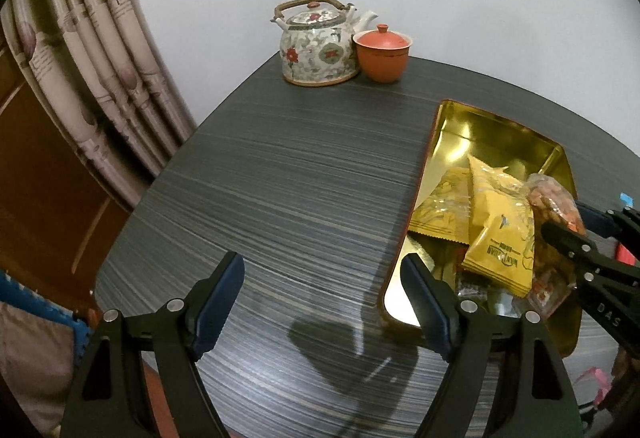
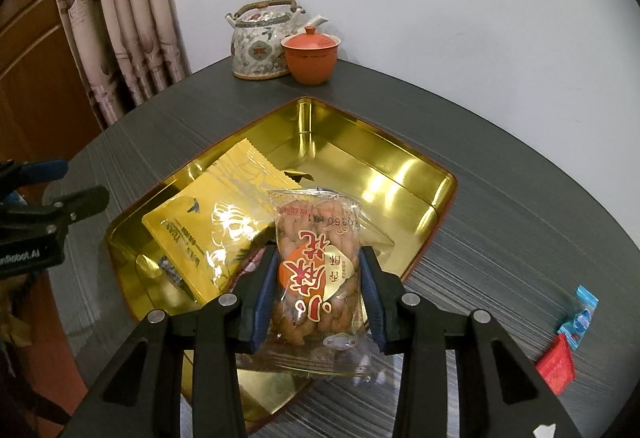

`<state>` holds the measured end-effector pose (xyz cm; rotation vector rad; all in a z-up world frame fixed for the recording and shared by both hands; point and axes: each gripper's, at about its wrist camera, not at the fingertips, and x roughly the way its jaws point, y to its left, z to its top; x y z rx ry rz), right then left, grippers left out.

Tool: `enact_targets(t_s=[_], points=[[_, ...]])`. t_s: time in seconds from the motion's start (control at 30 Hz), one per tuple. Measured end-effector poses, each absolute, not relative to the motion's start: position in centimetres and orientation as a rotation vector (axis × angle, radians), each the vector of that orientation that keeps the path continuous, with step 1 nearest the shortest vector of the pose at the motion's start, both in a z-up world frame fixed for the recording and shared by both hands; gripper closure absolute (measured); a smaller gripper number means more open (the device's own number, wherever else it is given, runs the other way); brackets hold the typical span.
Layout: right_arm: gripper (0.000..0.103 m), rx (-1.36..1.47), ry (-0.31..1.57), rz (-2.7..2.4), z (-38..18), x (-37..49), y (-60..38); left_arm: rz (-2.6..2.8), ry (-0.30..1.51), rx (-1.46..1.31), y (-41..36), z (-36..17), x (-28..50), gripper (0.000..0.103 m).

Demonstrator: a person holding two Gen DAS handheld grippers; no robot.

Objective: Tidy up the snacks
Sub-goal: 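Carry the clear snack bag into the gold tin and open the right gripper, then grasp the blue-and-white candy packet with the right gripper while the left gripper approaches the red packet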

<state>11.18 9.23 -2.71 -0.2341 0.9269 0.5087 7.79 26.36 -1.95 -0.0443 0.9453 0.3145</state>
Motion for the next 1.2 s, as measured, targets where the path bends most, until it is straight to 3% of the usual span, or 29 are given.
enact_targets(t_s=[0.43, 0.8, 1.2], points=[[0.063, -0.24, 0.93, 0.516, -3.1, 11.0, 9.7, 0.296, 0.953, -0.039, 25.9, -2.0, 7.9, 0.022], [0.043, -0.198, 0.908, 0.52, -2.3, 10.3, 9.5, 0.29, 0.944, -0.038, 25.7, -2.0, 7.9, 0.022], [0.041, -0.134, 0.866, 0.343, -0.9, 11.9, 1.1, 0.299, 0.946, -0.028, 25.7, -2.0, 7.8, 0.022]])
